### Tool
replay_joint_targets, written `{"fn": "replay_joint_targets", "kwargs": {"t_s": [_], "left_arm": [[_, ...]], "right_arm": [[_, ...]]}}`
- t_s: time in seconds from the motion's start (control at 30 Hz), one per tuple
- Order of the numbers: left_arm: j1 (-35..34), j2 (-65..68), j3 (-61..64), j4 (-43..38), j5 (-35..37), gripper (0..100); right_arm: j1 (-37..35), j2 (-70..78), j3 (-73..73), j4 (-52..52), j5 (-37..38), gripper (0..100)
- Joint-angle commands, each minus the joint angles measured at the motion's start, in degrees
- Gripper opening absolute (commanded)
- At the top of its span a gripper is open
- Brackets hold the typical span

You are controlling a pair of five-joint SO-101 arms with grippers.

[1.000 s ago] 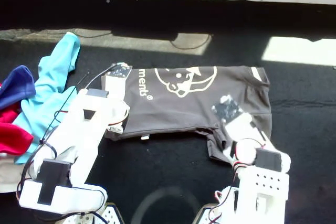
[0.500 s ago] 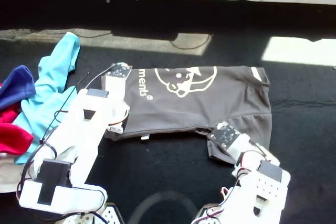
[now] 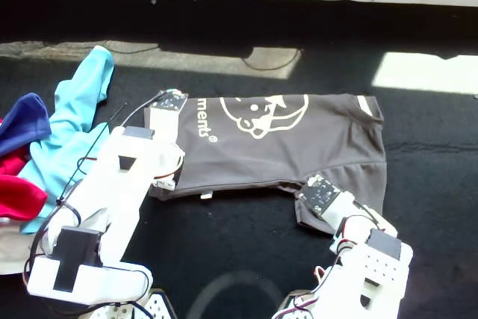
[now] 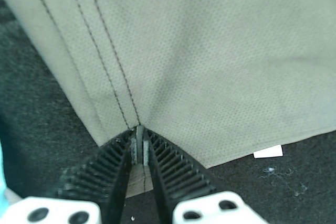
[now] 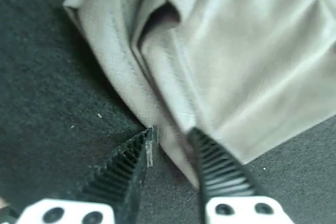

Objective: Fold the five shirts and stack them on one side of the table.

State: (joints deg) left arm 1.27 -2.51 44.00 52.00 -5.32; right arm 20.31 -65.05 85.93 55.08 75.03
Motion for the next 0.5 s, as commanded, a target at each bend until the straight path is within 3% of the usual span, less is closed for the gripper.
{"fn": "replay_joint_targets", "kwargs": {"t_s": [0.0,0.37,0.47], "left_arm": [[0.1,0.0,0.5,-0.8,-0.4,1],[0.1,0.0,0.5,-0.8,-0.4,1],[0.1,0.0,0.5,-0.9,-0.4,1]], "right_arm": [[0.7,-0.9,-0.9,-0.9,0.3,3.0],[4.6,-0.9,-6.8,-0.5,0.3,3.6],[4.9,-0.9,-6.3,-0.5,0.3,10.5]]}}
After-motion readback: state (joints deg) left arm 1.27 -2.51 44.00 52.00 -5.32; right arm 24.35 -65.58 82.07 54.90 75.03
